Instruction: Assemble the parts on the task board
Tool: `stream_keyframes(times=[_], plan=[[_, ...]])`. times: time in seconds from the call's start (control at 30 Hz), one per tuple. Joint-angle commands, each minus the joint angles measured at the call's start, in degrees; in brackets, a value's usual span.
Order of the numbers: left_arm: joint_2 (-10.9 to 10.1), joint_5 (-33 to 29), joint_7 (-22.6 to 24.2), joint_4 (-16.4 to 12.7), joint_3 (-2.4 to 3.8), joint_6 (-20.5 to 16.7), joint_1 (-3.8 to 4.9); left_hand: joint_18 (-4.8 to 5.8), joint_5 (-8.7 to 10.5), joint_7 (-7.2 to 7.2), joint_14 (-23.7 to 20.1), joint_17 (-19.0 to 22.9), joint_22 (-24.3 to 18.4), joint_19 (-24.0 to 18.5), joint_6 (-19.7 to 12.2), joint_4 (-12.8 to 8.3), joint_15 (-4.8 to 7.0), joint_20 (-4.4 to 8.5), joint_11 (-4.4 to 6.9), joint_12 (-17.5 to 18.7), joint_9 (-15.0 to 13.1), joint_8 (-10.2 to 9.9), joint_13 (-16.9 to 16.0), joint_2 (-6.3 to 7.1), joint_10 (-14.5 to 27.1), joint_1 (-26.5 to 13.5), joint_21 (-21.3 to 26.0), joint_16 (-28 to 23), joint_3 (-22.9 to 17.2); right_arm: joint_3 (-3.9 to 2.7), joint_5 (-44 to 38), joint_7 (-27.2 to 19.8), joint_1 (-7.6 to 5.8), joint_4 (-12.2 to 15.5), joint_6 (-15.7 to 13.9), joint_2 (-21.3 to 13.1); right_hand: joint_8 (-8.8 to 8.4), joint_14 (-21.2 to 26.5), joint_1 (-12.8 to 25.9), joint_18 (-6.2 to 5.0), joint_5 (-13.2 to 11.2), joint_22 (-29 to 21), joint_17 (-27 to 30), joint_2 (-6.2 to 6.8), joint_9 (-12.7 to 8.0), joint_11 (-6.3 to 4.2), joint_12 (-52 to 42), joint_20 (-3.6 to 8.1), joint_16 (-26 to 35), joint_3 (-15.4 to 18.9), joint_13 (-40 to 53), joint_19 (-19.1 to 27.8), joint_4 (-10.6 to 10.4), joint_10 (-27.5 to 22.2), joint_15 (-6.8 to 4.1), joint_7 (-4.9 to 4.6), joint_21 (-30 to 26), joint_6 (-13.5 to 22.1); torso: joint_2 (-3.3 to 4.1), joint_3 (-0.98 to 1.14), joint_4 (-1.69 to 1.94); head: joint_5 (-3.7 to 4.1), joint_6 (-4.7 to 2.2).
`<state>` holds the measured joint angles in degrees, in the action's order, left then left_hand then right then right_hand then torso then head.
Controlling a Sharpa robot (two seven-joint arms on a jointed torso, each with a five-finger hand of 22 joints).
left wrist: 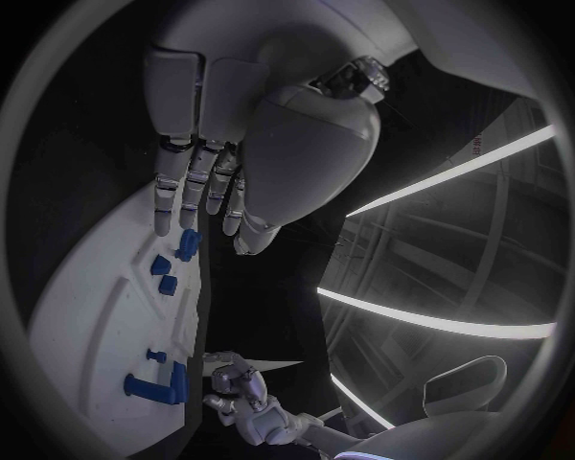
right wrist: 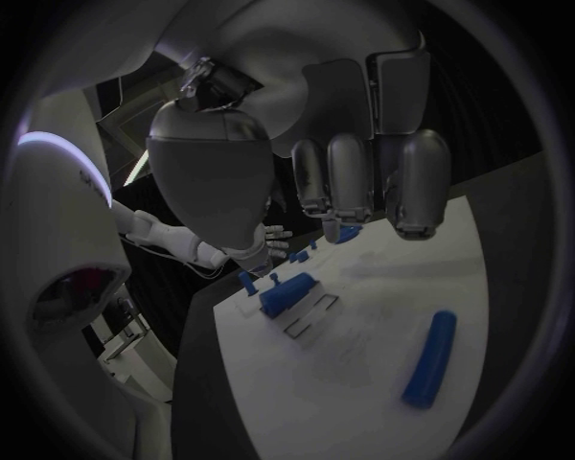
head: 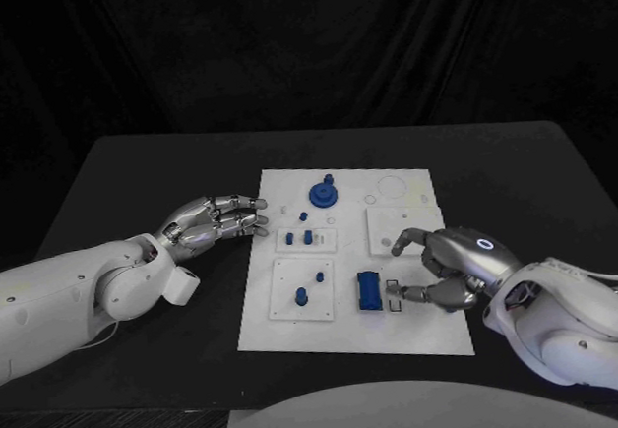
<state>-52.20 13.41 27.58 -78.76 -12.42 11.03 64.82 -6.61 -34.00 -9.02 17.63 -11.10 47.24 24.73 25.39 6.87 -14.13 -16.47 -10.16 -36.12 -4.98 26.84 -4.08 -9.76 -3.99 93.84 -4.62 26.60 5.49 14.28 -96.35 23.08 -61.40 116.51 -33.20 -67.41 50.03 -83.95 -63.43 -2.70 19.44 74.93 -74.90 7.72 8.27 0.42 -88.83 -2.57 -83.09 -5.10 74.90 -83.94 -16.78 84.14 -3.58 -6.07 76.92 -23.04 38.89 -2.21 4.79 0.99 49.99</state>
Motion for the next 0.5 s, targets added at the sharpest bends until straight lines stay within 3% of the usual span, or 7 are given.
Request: stream_keyframes(times=[0.03,0.1,0.13,0.2,0.27,0.4,0.5], plan=[[0.07,-0.37,0.77,-0.15,0.04,0.05,-0.08,0.43,-0.18,-1.31,0.26,0.05,-0.05,0.28,0.51,0.00,-0.29,-0.01,-0.23,-0.32,0.08,-0.34,-0.06,-0.06,-0.09,-0.61,-0.32,0.37,-0.19,-0.09,14.20,1.58,-4.25,-0.08,2.55,-1.71,0.40,-4.10,-0.48,0.24,2.99,11.88,-4.32,-1.05,0.62,-0.33,-1.17,-0.08,-0.88,-0.90,15.10,-2.47,-0.07,5.86,-0.03,1.06,2.36,-9.39,-0.04,0.03,0.00,0.36,0.01],[0.05,-0.37,0.82,-0.22,0.04,-0.10,-0.08,0.43,-0.18,-1.31,0.26,0.05,-0.05,0.28,0.51,0.00,-0.29,-0.01,-0.23,-0.32,0.08,-0.34,-0.06,-0.06,-0.09,-0.61,-0.32,0.37,-0.19,-0.09,17.05,4.44,-7.08,-0.65,7.47,-2.52,-0.73,-4.04,-1.15,0.25,5.24,11.88,-4.19,-1.23,0.75,-0.66,-1.17,0.23,-0.83,-1.39,15.10,-2.45,0.25,5.86,-0.42,1.75,2.44,-14.24,-0.07,0.03,0.07,0.64,0.01],[0.05,-0.37,0.84,-0.29,0.04,-0.18,-0.08,0.43,-0.18,-1.31,0.26,0.05,-0.05,0.28,0.51,0.00,-0.29,-0.01,-0.23,-0.32,0.08,-0.34,-0.06,-0.06,-0.09,-0.61,-0.32,0.37,-0.19,-0.09,18.33,6.45,-8.76,-1.06,11.21,-2.95,-3.00,-3.92,-0.58,0.14,5.85,11.74,-3.71,-1.13,0.60,-1.12,-1.17,0.60,-0.55,-1.38,15.10,-2.25,0.15,5.86,-0.77,2.28,2.03,-18.04,-0.06,0.03,0.11,0.74,0.01],[0.03,-0.37,0.86,-0.41,0.04,-0.27,-0.08,0.44,-0.19,-1.30,0.28,0.05,-0.05,0.29,0.54,-0.02,-0.30,-0.01,-0.23,-0.48,0.07,-0.33,-0.09,-0.03,-0.13,-0.63,-0.33,0.38,-0.20,-0.08,19.61,9.23,-10.78,-1.63,16.68,-3.40,-5.19,-3.80,0.25,0.00,4.94,11.52,-3.25,-0.56,0.50,-1.51,-1.17,0.87,-0.24,-0.99,15.10,-1.94,0.18,5.86,-1.10,2.67,1.36,-20.79,-0.04,0.04,0.15,0.94,0.01],[0.06,-0.37,0.85,-0.54,0.04,-0.39,-0.08,0.44,-0.20,-1.30,0.29,0.05,-0.05,0.30,0.56,-0.02,-0.30,0.00,-0.23,-0.47,0.07,-0.33,-0.09,-0.02,-0.15,-0.64,-0.33,0.39,-0.20,-0.08,20.52,11.80,-12.69,-2.39,22.64,-3.75,-9.70,-3.53,1.86,-0.38,-2.00,11.01,-2.20,1.10,0.66,-1.79,-1.17,1.23,0.47,0.45,15.10,-1.17,0.04,5.86,-1.26,3.05,-0.35,-24.76,-0.05,0.03,0.12,1.12,0.01],[0.17,-0.37,0.91,-0.71,0.04,-0.47,-0.08,0.45,-0.21,-1.30,0.33,0.05,-0.05,0.32,0.62,-0.04,-0.30,0.00,-0.24,-0.53,0.06,-0.32,-0.10,0.04,-0.20,-0.69,-0.35,0.42,-0.20,-0.07,20.31,14.35,-14.58,-4.08,28.88,-3.27,-11.94,-3.61,1.17,-0.37,-1.95,11.01,-2.39,0.91,1.50,-2.20,-1.17,1.44,0.39,0.18,15.10,-1.14,0.04,5.86,-1.67,3.45,-0.42,-27.80,-0.08,-0.01,0.15,2.08,0.01],[0.11,-0.37,1.06,-0.83,0.04,-0.67,-0.08,0.45,-0.21,-1.30,0.33,0.05,-0.05,0.32,0.62,-0.04,-0.30,0.00,-0.24,-0.53,0.06,-0.32,-0.10,0.04,-0.20,-0.69,-0.35,0.42,-0.20,-0.07,19.80,15.27,-15.22,-5.62,31.92,-2.39,-13.35,-3.74,0.91,-0.31,1.82,11.09,-2.78,0.57,2.78,-2.59,-1.17,1.77,0.18,-0.22,15.10,-1.27,0.07,5.86,-2.01,3.88,-0.17,-29.85,-0.14,-0.08,0.07,2.43,0.01]])
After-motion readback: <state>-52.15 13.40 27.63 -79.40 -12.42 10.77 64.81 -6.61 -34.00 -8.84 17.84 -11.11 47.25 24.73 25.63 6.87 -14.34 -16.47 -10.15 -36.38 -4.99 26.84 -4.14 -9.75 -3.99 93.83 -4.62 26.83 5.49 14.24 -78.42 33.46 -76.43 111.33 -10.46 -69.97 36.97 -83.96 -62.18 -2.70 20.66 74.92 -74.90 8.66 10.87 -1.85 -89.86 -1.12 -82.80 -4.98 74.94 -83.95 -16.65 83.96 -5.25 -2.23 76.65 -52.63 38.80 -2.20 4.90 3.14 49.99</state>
